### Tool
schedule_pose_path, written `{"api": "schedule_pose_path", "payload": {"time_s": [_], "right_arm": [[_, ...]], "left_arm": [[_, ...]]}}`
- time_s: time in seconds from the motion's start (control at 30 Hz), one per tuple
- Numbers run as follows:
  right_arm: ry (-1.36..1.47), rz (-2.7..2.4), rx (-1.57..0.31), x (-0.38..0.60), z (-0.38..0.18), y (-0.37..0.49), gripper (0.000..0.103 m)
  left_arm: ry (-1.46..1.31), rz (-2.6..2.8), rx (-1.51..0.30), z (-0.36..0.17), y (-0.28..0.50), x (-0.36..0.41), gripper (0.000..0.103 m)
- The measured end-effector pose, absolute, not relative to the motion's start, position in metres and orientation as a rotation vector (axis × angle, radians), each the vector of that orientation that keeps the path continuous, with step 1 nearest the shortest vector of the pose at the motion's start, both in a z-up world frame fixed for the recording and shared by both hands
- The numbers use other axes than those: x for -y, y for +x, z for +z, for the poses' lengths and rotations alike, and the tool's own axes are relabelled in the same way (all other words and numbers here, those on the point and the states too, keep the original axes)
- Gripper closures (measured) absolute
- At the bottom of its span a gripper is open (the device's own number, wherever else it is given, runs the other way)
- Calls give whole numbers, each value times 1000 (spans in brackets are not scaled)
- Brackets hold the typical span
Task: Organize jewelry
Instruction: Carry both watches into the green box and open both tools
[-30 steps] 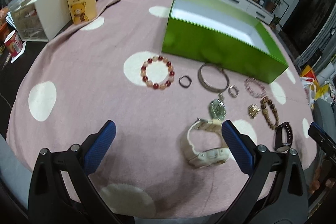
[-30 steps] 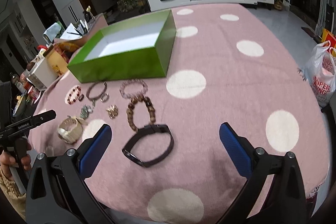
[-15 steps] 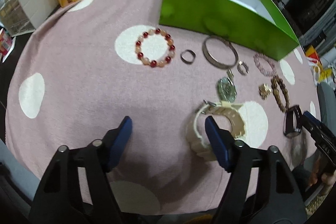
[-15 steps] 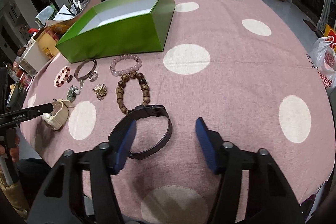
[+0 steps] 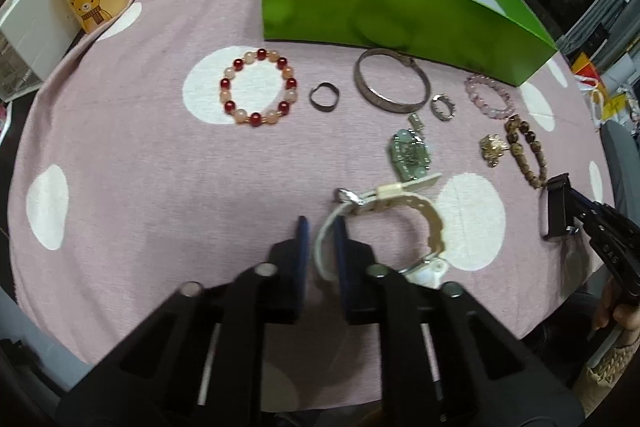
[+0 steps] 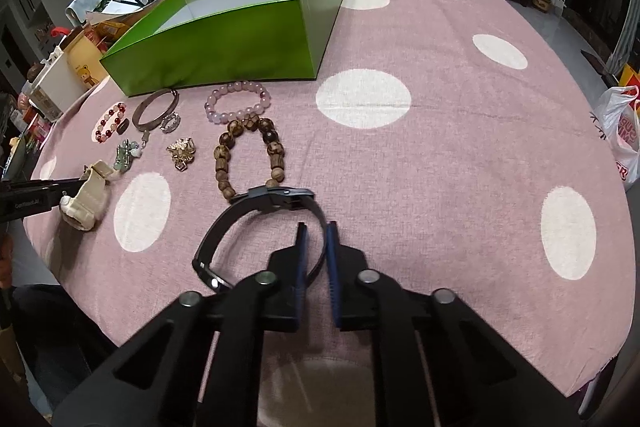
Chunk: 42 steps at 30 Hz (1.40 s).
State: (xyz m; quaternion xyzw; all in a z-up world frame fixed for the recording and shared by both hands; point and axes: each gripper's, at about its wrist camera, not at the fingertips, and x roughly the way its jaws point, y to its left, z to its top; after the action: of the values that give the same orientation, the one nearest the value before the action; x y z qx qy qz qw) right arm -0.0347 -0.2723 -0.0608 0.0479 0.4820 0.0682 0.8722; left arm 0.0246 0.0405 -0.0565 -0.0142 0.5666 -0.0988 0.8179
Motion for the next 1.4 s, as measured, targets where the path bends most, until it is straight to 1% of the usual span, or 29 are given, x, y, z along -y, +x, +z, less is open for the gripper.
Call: {"api": "schedule_pose_path", "payload": {"time_s": [0.03,0.3,0.53,0.7,0.83,1.1,1.23,1.4], "right_arm": [[101,145,-1000,272,-60,-35,100],[108,171,-918,269,-43,-40,100],[143,190,-851,271,-24,-39,100],[137,187,-789,270,-3,-28,100],[145,172,-722,273,22,-6,100],[165,138,-641,260,47,51,100],[159,121,-626,245,45,90,100],[189,118,-645,234,30,121,100]], "left_arm": [[-34,-209,-1201,-57,24,-39,94],[-122,-216,-1131,-51,19,-46,96],[-211,-221,-1032,-26,19,-61,96],[-233,-242,-965,-6,30,-56,96],[-249,-259,-911,14,44,-50,96],[-241,-259,-795,45,93,-28,96],[-244,-229,-761,50,121,-25,96],[-224,-199,-773,39,151,-16,96]]}}
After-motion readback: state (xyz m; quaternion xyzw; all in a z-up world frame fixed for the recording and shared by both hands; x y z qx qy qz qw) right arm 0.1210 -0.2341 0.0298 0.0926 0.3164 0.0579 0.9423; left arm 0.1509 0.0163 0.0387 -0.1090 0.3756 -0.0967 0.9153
